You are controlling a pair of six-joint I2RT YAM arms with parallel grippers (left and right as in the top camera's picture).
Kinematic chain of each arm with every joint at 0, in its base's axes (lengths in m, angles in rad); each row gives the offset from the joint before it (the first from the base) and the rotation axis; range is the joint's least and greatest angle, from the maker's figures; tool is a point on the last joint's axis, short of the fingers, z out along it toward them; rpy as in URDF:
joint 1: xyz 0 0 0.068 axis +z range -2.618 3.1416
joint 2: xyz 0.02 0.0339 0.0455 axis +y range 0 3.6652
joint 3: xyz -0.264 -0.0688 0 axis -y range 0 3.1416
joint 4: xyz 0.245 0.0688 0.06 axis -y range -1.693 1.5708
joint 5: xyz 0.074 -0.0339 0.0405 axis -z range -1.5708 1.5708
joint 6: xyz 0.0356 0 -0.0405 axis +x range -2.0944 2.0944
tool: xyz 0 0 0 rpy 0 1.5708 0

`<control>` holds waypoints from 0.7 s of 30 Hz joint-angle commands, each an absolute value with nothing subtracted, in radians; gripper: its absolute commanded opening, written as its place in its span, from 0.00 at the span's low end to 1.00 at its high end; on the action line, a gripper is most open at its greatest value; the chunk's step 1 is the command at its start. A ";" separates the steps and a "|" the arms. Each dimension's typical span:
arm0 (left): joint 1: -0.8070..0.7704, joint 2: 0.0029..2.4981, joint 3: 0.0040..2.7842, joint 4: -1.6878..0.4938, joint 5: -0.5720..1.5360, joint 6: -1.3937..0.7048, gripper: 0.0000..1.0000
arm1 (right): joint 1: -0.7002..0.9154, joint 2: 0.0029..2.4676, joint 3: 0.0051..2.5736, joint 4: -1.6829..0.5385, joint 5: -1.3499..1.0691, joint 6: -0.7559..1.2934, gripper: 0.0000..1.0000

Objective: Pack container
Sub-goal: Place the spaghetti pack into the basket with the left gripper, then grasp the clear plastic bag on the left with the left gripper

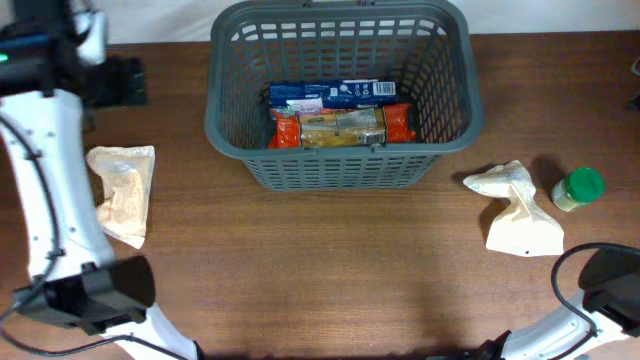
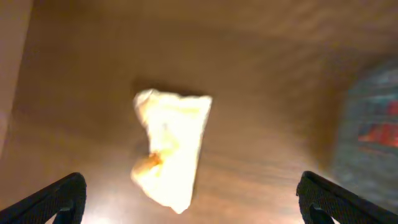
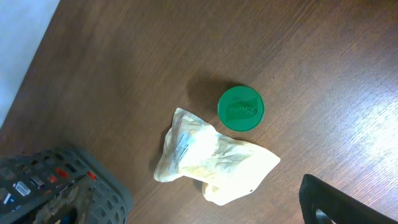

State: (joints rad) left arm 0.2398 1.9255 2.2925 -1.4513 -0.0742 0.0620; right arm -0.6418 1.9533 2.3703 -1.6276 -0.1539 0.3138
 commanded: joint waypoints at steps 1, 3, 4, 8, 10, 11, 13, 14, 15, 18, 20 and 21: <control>0.348 1.977 2.174 -1.457 -0.013 0.078 1.00 | -0.642 1.943 2.368 -1.627 -0.145 0.315 0.99; 0.383 2.007 2.088 -1.446 -0.014 0.153 0.96 | -0.642 1.943 2.368 -1.627 -0.145 0.315 0.99; 0.392 2.020 2.050 -1.434 -0.014 0.184 0.94 | -0.642 1.943 2.368 -1.627 -0.145 0.315 0.99; 0.415 2.108 1.869 -1.307 -0.033 0.278 0.91 | -0.642 1.943 2.368 -1.627 -0.145 0.315 0.99; 0.420 2.163 1.824 -1.247 -0.033 0.274 0.91 | -0.642 1.943 2.368 -1.627 -0.145 0.315 0.99; 0.422 2.185 1.818 -1.235 -0.033 0.269 0.91 | -0.642 1.943 2.368 -1.627 -0.145 0.315 0.99; 0.425 2.233 1.816 -1.218 -0.043 0.255 0.91 | -0.642 1.943 2.368 -1.627 -0.145 0.315 0.99; 0.426 2.256 1.816 -1.215 -0.044 0.255 0.91 | -0.642 1.943 2.368 -1.627 -0.145 0.315 0.99; 0.427 2.283 1.816 -1.215 -0.044 0.255 0.91 | -0.642 1.943 2.368 -1.627 -0.145 0.315 0.99; 0.427 2.336 1.816 -1.216 -0.039 0.255 0.91 | -0.642 1.943 2.368 -1.627 -0.145 0.316 0.99; 0.427 2.356 1.816 -1.216 -0.023 0.255 0.47 | -0.642 1.943 2.368 -1.627 -0.145 0.315 0.99; 0.427 2.356 1.816 -1.215 -0.017 0.255 0.04 | -0.642 1.943 2.368 -1.627 -0.145 0.315 0.99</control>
